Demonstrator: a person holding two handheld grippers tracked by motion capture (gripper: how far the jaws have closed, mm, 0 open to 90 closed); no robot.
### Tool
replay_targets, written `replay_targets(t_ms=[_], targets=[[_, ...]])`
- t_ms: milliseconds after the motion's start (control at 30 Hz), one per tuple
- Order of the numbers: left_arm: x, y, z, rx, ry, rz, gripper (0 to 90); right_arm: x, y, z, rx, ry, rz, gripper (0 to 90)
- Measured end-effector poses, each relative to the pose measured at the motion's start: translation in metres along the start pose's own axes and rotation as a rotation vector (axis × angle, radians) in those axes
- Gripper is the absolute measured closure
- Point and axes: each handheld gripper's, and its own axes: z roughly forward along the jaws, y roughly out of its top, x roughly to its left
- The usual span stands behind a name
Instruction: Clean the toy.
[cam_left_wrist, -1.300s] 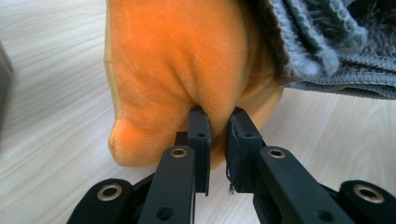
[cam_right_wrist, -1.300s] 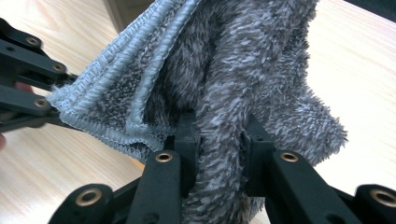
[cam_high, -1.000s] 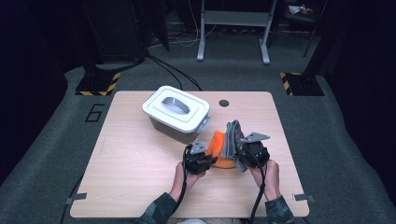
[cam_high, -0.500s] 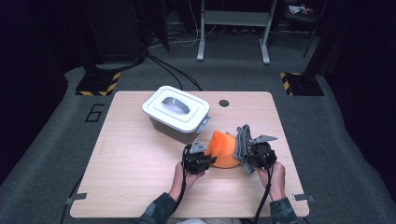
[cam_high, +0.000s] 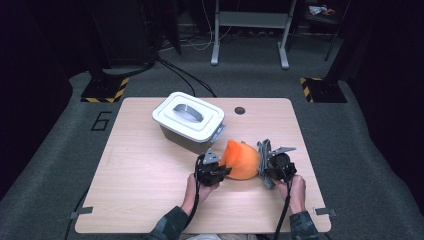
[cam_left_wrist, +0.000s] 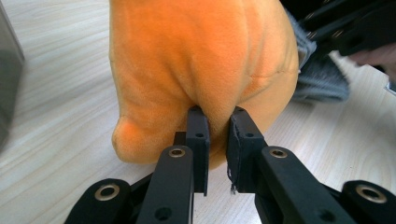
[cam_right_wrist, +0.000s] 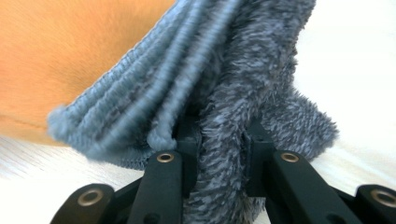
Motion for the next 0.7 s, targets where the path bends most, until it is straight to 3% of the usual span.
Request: replay_targets(t_ms=[200, 367, 533, 633, 700], targets=[[-0.001, 0.000, 0.000, -0.003, 0.003, 0.011, 80.2, 0.006, 0.011, -0.038, -0.112, -0.007, -0.012, 73.1], [-0.002, 0.001, 0.000, -0.004, 0.001, 0.007, 80.2, 0.026, 0.026, -0.062, -0.169, 0.031, -0.078, 73.0], [-0.002, 0.001, 0.000, -0.001, 0.002, 0.012, 80.2, 0.049, 0.035, -0.064, -0.184, 0.073, -0.157, 72.9], [-0.002, 0.001, 0.000, -0.003, 0.007, 0.015, 80.2, 0.057, 0.037, -0.055, -0.167, 0.086, -0.186, 72.9], [-0.001, 0.000, 0.000, -0.007, 0.007, 0.011, 80.2, 0.060, 0.037, -0.050, -0.160, 0.076, -0.181, 73.0]])
